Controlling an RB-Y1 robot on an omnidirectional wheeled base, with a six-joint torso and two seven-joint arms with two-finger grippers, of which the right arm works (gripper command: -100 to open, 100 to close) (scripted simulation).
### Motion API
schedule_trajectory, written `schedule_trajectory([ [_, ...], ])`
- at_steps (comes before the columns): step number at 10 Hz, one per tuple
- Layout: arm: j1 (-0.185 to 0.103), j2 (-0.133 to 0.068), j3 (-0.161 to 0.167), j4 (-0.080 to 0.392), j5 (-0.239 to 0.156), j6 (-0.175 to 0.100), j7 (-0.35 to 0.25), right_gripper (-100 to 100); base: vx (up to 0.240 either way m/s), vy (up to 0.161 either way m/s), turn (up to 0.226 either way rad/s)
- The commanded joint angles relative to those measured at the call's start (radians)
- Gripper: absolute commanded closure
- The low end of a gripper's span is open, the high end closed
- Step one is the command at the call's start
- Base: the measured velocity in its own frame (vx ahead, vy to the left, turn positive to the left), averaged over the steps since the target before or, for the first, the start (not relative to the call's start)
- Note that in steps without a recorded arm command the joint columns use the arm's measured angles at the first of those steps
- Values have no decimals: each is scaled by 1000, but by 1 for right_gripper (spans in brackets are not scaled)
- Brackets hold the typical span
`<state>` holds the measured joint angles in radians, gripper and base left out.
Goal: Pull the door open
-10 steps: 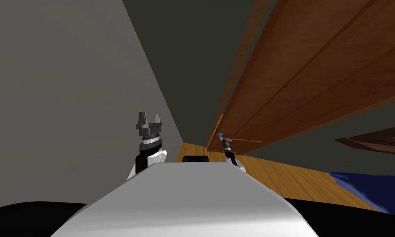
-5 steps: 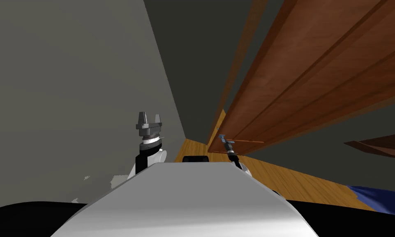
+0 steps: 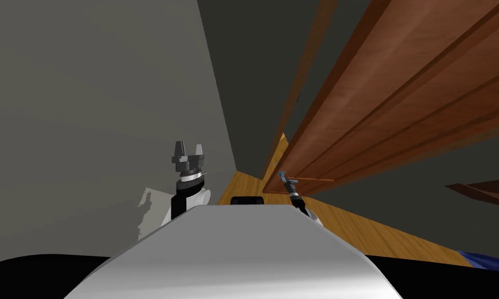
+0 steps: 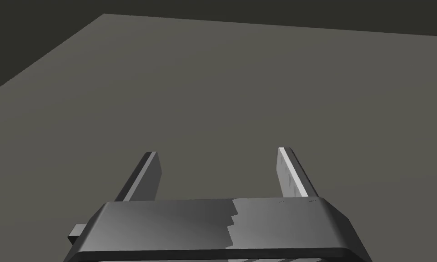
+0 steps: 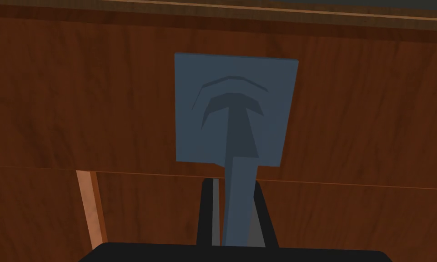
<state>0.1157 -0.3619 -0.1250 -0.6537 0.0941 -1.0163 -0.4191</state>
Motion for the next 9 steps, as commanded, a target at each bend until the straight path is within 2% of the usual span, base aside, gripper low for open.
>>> schedule_trajectory([
  [1, 20, -10, 6, 6, 8, -33, -14, 100, -213, -56, 151],
  [5, 58, -36, 15, 18, 23, -98, -47, 100, -196, -56, 141],
  [6, 65, -40, 17, 20, 25, -110, -53, 100, -161, -40, 123],
  [7, 58, -38, 15, 20, 24, -96, -47, 100, -68, -16, 17],
  [8, 70, -43, 15, 30, 28, -120, -54, 100, -169, -44, 226],
  [9, 74, -45, 14, 34, 30, -130, -56, 100, -256, -96, 226],
])
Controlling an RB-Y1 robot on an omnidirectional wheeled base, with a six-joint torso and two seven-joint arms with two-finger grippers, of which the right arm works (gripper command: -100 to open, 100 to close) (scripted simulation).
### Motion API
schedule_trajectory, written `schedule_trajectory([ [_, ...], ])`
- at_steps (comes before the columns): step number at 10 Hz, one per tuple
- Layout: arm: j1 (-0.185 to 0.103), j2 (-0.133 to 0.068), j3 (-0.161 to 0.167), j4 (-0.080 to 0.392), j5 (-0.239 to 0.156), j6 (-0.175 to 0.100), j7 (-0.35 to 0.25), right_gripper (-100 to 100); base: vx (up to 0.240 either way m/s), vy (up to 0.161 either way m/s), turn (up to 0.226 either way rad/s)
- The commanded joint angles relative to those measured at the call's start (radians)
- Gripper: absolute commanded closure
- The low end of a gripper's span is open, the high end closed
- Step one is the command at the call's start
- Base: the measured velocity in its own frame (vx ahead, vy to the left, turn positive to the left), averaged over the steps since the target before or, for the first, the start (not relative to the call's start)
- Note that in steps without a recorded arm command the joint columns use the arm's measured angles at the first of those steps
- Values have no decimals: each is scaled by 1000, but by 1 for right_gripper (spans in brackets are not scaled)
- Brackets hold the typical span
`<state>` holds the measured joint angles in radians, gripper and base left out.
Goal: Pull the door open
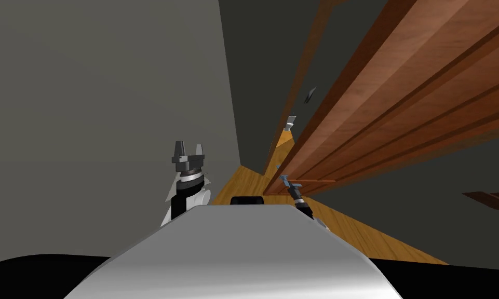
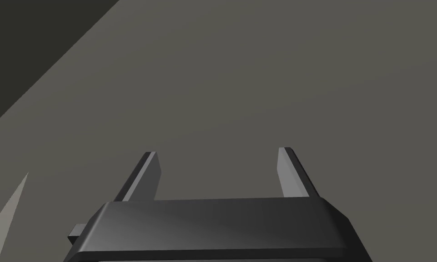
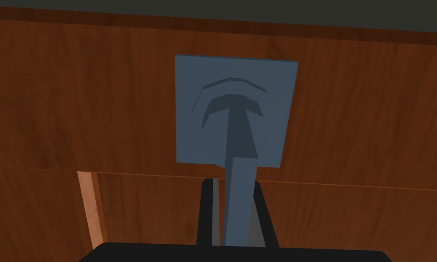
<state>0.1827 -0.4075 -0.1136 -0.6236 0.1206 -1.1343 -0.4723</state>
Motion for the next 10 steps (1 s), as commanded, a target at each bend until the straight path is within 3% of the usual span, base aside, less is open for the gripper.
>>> schedule_trajectory([
  [1, 13, -2, 2, 9, 5, -24, -6, 100, -224, -100, 200],
  [7, 49, -21, -2, 40, 19, -107, -27, 100, -235, -78, 198],
  [8, 53, -18, -2, 23, 18, -88, -26, 100, -105, -31, 38],
  [10, 18, -9, -7, 47, 20, -72, -15, 100, -203, -37, 155],
])
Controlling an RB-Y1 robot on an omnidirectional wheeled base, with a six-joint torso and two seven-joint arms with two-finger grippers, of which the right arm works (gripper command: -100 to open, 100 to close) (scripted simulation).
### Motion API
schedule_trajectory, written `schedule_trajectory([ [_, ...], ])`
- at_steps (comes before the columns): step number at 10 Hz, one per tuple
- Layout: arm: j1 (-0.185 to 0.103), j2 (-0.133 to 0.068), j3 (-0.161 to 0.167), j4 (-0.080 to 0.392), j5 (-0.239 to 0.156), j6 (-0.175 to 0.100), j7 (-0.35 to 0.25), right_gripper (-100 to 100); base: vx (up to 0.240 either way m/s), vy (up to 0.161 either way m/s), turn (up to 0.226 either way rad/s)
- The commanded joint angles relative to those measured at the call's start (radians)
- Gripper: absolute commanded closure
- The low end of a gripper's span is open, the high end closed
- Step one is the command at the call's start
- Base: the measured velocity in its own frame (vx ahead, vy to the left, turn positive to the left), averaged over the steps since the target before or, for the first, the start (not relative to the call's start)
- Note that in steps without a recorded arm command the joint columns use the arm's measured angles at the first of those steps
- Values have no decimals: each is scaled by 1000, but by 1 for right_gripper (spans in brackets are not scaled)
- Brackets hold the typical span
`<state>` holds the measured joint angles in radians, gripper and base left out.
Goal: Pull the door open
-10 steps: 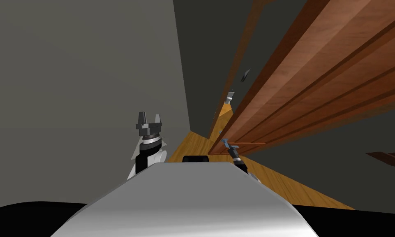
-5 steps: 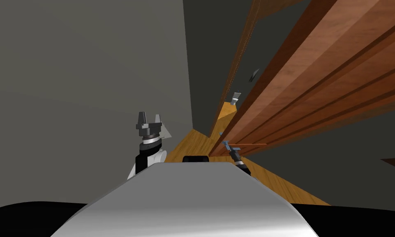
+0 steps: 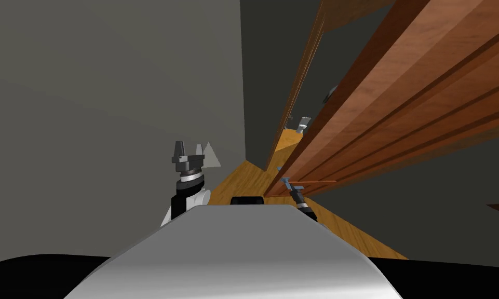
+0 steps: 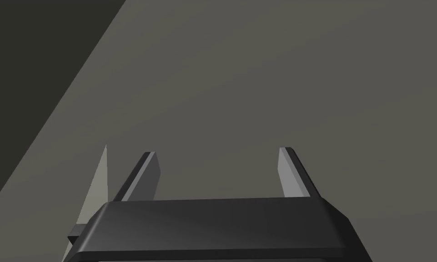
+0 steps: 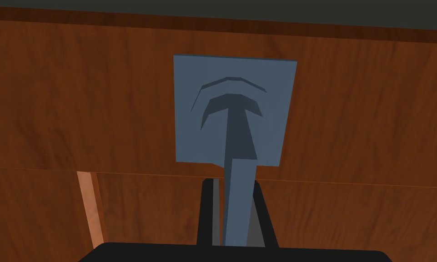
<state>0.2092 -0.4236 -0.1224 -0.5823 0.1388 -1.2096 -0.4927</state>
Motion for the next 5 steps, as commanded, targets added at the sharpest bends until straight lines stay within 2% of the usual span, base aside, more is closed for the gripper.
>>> schedule_trajectory([
  [1, -23, 10, -1, 14, 3, 10, 10, 100, -209, -72, 115],
  [5, -103, 28, -14, 63, 5, 46, 33, 100, -216, -67, 152],
])
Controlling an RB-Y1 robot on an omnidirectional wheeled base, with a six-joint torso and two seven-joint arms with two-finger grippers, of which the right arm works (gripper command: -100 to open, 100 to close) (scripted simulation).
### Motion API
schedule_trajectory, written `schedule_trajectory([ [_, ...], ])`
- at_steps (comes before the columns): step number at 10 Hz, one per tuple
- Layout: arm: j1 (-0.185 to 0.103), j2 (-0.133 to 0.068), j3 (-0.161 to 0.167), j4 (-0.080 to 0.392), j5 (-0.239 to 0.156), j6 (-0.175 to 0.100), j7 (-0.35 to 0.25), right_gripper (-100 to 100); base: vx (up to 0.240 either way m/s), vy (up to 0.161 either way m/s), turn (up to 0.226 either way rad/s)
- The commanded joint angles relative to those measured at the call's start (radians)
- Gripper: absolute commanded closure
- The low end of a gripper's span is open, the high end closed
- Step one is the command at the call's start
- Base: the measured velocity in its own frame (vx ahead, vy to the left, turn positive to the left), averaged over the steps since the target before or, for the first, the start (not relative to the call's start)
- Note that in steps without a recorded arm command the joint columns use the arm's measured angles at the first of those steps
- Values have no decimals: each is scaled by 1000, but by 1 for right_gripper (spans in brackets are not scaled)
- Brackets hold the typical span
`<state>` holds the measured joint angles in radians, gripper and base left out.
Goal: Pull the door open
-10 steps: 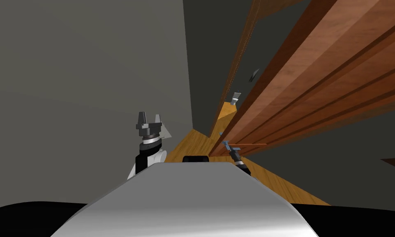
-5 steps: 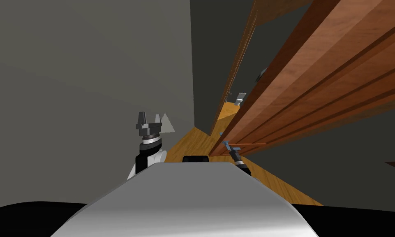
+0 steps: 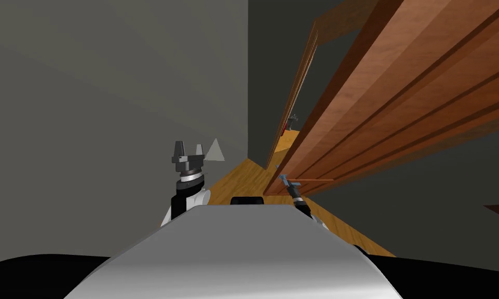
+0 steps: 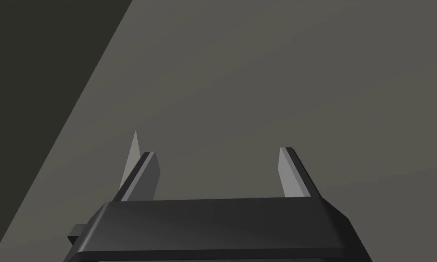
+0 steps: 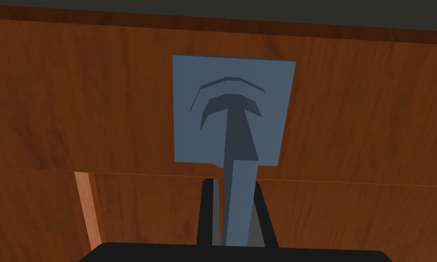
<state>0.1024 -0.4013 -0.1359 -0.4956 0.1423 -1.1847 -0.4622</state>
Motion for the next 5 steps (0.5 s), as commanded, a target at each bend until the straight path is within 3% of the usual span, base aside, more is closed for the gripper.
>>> schedule_trajectory([
  [1, -16, 10, -4, -11, 2, 30, 8, 100, -210, -86, 167],
  [5, -100, 29, -17, 40, 5, 68, 33, 100, -210, -73, 162],
])
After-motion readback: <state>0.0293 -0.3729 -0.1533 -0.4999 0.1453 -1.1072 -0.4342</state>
